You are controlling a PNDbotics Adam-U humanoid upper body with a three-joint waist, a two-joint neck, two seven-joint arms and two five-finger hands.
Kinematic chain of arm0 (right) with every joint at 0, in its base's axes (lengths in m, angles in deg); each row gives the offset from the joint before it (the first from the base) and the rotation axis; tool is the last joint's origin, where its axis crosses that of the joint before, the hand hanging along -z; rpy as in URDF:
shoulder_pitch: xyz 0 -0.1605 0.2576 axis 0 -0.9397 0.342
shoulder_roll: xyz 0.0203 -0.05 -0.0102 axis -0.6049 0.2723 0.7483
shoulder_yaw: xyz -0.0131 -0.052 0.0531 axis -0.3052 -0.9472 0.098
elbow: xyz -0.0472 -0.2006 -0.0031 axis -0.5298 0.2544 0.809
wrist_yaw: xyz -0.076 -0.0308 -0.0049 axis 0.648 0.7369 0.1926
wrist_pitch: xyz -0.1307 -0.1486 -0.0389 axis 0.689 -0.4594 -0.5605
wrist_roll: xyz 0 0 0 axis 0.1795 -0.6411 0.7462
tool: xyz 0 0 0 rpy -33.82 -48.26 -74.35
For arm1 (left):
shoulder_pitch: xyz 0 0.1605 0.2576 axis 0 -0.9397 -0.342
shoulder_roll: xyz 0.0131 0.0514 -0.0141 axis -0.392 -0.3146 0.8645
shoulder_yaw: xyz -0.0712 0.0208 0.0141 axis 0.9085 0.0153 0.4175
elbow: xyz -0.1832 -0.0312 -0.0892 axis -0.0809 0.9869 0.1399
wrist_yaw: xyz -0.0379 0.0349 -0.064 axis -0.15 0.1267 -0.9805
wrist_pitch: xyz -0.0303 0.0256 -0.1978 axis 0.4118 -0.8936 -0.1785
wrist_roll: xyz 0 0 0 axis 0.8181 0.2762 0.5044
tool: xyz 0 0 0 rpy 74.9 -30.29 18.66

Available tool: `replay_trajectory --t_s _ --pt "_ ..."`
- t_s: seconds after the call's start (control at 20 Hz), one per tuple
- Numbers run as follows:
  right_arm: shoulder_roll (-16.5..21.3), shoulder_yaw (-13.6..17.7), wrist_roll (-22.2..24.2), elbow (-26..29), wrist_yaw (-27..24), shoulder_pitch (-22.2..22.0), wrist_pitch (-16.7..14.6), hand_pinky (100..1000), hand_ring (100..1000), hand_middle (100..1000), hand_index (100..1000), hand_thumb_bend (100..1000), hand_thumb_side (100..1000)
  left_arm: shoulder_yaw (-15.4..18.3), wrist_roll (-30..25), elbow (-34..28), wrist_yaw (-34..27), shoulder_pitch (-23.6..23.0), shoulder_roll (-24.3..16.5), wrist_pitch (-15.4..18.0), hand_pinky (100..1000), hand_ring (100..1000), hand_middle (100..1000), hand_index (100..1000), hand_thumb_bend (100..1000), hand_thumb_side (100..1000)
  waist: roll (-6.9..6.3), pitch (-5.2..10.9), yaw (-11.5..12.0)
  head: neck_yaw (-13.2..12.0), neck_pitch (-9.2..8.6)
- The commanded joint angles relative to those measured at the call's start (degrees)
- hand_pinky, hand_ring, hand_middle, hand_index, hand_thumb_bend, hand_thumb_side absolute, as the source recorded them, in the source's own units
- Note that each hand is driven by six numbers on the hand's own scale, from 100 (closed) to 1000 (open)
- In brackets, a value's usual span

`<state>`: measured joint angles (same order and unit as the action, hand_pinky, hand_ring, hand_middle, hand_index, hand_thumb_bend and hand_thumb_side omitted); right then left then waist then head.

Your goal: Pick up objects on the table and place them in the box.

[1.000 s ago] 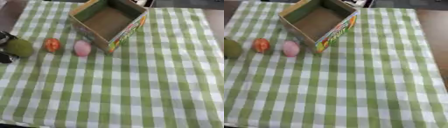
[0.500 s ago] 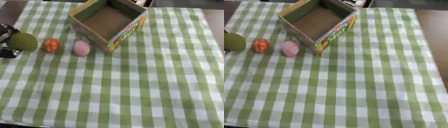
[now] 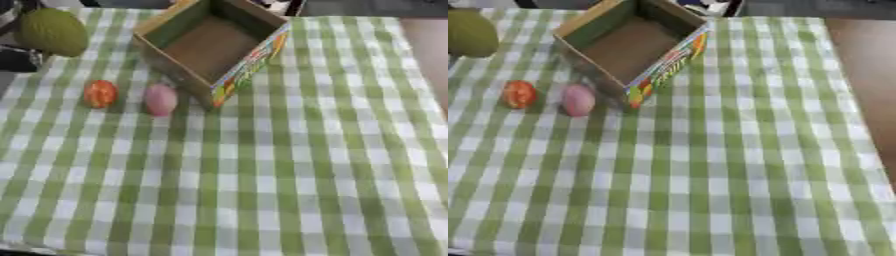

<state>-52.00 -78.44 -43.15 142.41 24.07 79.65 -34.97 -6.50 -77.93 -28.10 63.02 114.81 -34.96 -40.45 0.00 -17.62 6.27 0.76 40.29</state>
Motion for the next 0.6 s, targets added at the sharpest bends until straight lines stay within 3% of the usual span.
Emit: replay_trajectory --t_s 0.05,0.6 --pt "1.3 0.0 0.4 0.9 -0.6 1.3 -0.2 761 787 556 840 100 523 0.9 -0.4 -0.9 1.7 4.2 2.7 0.6 566 533 529 675 100 100 -0.18 1.22 -0.4 -0.4 0.10" --pt "0.6 -0.5 1.5 0.9 -1.5 4.4 -0.9 761 788 554 840 100 524 1.8 3.5 8.2 9.6 16.2 14.8 5.4 586 541 532 664 100 100 0.29 -1.68 -3.5 -4.6 -2.94"
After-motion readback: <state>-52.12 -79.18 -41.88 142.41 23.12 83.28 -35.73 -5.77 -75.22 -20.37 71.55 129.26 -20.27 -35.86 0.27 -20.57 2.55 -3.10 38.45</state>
